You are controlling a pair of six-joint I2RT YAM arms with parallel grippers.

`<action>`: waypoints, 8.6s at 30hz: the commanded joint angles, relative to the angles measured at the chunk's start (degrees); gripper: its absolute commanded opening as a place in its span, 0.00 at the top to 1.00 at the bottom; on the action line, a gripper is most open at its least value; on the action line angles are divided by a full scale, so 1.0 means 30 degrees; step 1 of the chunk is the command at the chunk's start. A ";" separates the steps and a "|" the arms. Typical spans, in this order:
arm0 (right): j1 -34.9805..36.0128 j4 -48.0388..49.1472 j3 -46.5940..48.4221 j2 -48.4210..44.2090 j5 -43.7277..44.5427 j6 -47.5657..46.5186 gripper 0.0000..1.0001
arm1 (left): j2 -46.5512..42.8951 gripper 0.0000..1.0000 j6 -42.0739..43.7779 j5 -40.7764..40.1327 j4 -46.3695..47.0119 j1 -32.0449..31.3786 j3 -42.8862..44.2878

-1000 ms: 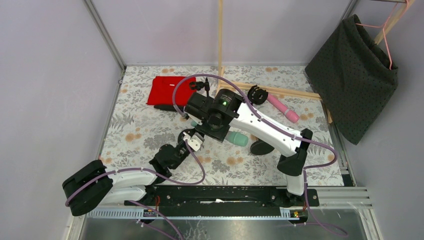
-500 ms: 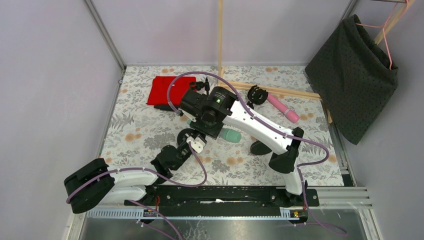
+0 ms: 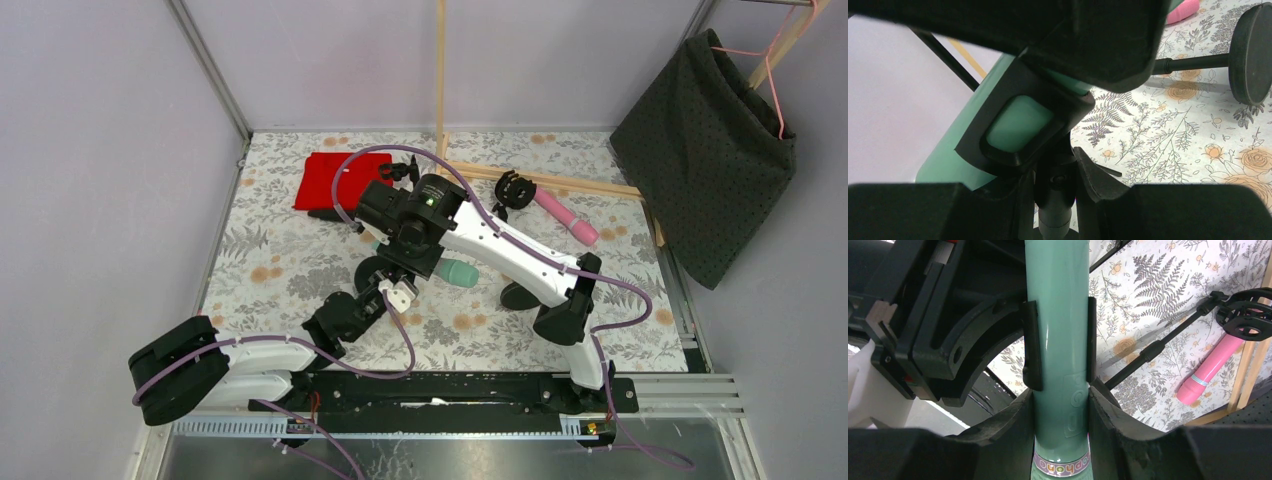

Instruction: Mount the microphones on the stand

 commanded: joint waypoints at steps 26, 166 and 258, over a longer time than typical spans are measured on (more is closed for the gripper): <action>-0.0102 1.3392 -0.6794 -0.3515 -0.1512 -0.0076 0.49 | 0.0837 1.00 -0.0742 0.5857 -0.4444 -0.1270 0.0038; -0.3474 1.4942 -1.8087 -1.4576 0.1822 0.5204 0.13 | 0.9947 0.65 -1.1660 0.3588 1.1131 2.4374 0.4088; -2.1482 2.0271 -2.3411 -1.2764 -0.1600 0.8990 0.09 | -0.9134 0.01 -1.6676 0.6042 -2.8371 1.1170 1.0755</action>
